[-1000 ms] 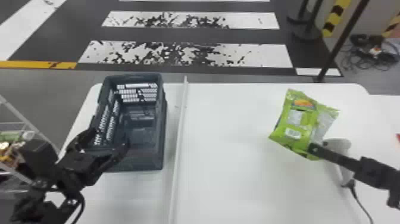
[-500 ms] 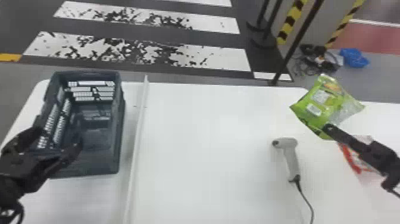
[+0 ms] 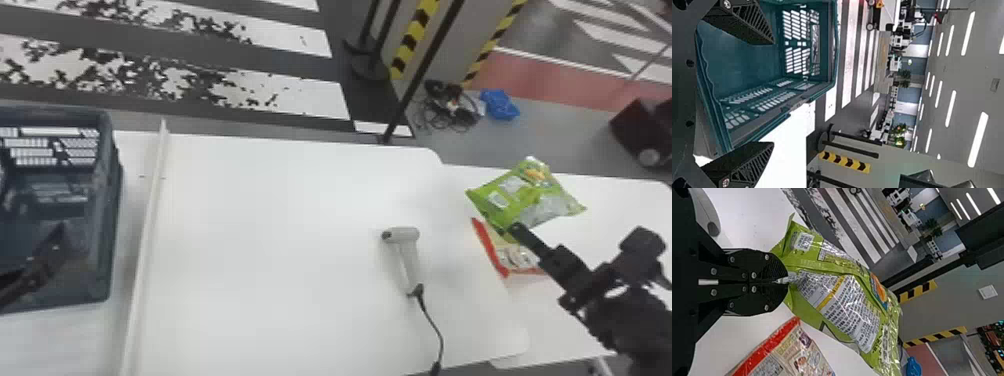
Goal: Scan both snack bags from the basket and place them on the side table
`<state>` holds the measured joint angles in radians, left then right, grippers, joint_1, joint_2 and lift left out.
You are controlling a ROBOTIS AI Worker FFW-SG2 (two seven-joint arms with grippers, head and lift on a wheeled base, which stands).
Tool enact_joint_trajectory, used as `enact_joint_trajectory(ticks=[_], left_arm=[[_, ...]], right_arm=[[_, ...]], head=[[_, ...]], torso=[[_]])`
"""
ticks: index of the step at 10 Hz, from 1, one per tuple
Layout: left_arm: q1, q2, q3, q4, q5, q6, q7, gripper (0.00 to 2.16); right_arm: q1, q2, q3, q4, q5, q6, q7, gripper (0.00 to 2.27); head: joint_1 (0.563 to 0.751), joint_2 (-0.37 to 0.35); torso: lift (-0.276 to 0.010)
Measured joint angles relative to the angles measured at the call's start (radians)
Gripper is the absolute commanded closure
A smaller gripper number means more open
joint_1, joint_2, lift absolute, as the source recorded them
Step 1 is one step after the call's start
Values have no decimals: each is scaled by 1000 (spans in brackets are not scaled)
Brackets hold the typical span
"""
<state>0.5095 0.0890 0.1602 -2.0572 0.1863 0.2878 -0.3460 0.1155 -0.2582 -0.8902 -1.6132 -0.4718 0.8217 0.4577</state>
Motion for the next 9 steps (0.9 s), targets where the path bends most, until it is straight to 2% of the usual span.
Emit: enact_joint_trajectory(ticks=[2,3,4,5,6,7,9], left_arm=[[1,1,-14,-15,-1,36,1,83],[5,2,-18,-22,-1,45,1,83],[10,3,-24,-30,-1,57,4,83],[16,3,-37,-47,-1,77,12,83],[22,2,-56,-64,-5,88,22,83],[29,-1,-75,-80,-19,95,29,83],[59,-12,-100,-121,-55,101,30,83]], right_arm=[[-59,-56,10,173,43,-121,-71,2253],[-90,-82,16,255,58,-169,-126,2088],[-110,-99,30,316,69,-222,-190,1808],[-128,-112,49,368,85,-276,-238,1298],[-145,-130,69,418,99,-305,-264,333],[-154,-142,83,451,107,-323,-269,36],[-152,-145,94,478,114,-358,-293,43]], head=[[695,-350],[695,-350],[695,-350],[695,-350],[695,-350],[695,-350],[695,-350]], torso=[[-74],[-74],[-74],[-74],[-74],[-74],[-74]])
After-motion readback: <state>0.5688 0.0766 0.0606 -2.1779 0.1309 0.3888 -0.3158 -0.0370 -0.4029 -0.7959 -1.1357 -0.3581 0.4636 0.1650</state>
